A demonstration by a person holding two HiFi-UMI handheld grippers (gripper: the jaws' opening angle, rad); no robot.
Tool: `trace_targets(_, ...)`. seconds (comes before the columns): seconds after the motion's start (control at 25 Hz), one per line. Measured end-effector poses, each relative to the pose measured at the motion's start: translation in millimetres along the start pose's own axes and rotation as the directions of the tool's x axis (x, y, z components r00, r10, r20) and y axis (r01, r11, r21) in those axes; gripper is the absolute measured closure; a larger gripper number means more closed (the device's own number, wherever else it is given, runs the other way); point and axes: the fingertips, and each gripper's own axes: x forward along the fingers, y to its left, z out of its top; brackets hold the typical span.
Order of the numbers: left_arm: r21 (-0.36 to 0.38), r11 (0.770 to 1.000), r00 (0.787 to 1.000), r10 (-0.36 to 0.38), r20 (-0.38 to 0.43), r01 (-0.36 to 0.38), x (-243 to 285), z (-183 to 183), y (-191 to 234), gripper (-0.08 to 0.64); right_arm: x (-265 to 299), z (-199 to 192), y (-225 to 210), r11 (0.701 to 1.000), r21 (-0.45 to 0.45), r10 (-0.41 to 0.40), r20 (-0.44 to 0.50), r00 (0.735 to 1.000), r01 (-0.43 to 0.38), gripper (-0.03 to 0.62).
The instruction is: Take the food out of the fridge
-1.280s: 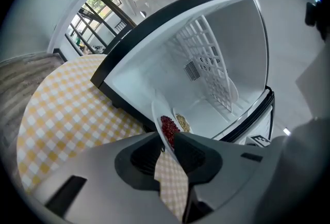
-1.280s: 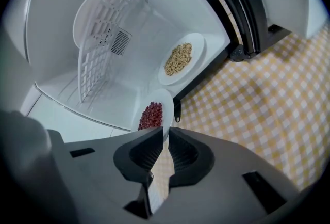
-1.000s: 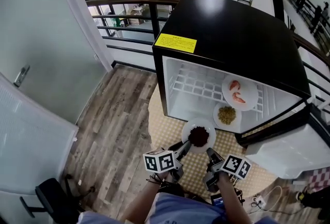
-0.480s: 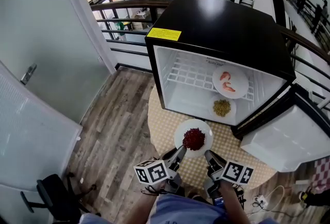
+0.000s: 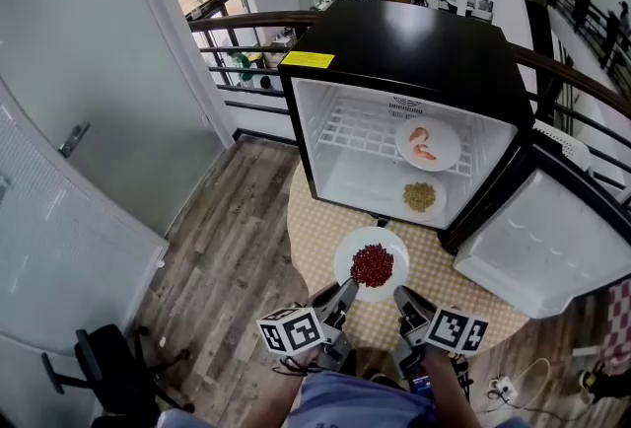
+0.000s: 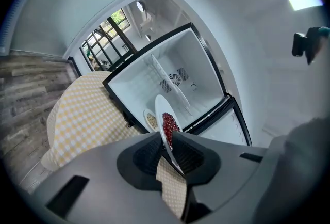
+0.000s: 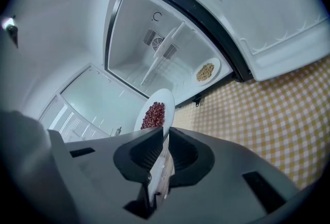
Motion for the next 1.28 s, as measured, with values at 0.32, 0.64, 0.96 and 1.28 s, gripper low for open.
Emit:
trace_targets(0.32, 0.011, 1.000, 0.999, 0.029, 0.037, -0.029, -27.8, -34.6, -29.2, 0.493, -43.2, -20.3, -0.9, 0.999, -0.035, 0.036, -0.017, 0.999, -0.037, 0.554)
trace_targets(0.64, -0.003, 0.999, 0.996, 0.053, 0.075, -0.053, -56.4, -72.1, -52.1, 0.494, -84.0, -44.2, -4.6, 0.996, -0.062, 0.062, -0.046, 0.997, -0.065, 0.552)
trace_targets(0.96, -0.002, 0.997, 0.992, 0.077, 0.104, -0.077, -86.1, -90.7, -65.5, 0.492, -106.5, -67.6, 0.9, 0.994, -0.064, 0.087, -0.070, 0.994, -0.092, 0.552)
trace_targets(1.28, -0.009, 0.995, 0.984, 0.104, 0.143, -0.104, -116.7, -94.7, -65.4, 0.494, -108.0, -90.0, 14.5, 0.989, -0.088, 0.111, -0.107, 0.988, -0.120, 0.552)
